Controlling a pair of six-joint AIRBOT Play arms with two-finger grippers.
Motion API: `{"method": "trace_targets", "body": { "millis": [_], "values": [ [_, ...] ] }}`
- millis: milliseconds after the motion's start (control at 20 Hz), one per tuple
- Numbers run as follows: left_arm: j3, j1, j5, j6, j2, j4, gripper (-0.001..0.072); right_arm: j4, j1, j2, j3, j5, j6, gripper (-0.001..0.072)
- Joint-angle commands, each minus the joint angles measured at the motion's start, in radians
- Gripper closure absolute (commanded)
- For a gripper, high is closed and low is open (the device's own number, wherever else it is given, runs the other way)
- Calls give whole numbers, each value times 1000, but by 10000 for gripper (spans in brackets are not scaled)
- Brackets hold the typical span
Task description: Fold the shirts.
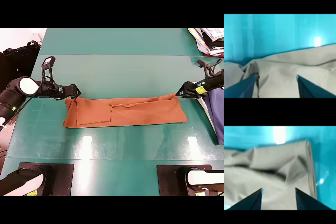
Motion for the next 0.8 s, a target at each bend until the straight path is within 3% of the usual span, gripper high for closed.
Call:
{"method": "trace_targets", "body": {
  "millis": [0, 50, 150, 200, 400, 550, 600, 700, 750],
  "values": [
    [28, 0, -105, 2, -10, -37, 99, 79, -86, -50, 17, 49, -68, 236],
    [28, 0, -137, 2, -10, -56, 172, 79, -122, -50, -2, 49, -77, 220],
    [27, -3, -152, 2, -11, -81, 625, 80, -188, -51, -64, 49, -86, 139],
    [28, -3, -144, 8, -12, -100, 681, 90, -216, -58, -95, 55, -103, 139],
    [27, -7, -90, 10, -14, -170, 683, 212, -249, -121, -196, 77, -199, 144],
    [28, -82, -64, 13, -55, -171, 683, 239, -194, -157, -221, 54, -215, 159],
    [29, -118, -42, 26, -75, -172, 683, 239, -175, -161, -221, 48, -216, 271],
    [42, -187, 10, 28, -128, -197, 684, 242, -146, -161, -207, 50, -252, 610],
    [63, -212, 17, 28, -161, -209, 684, 243, -137, -159, -185, 74, -263, 697]
  ]
}}
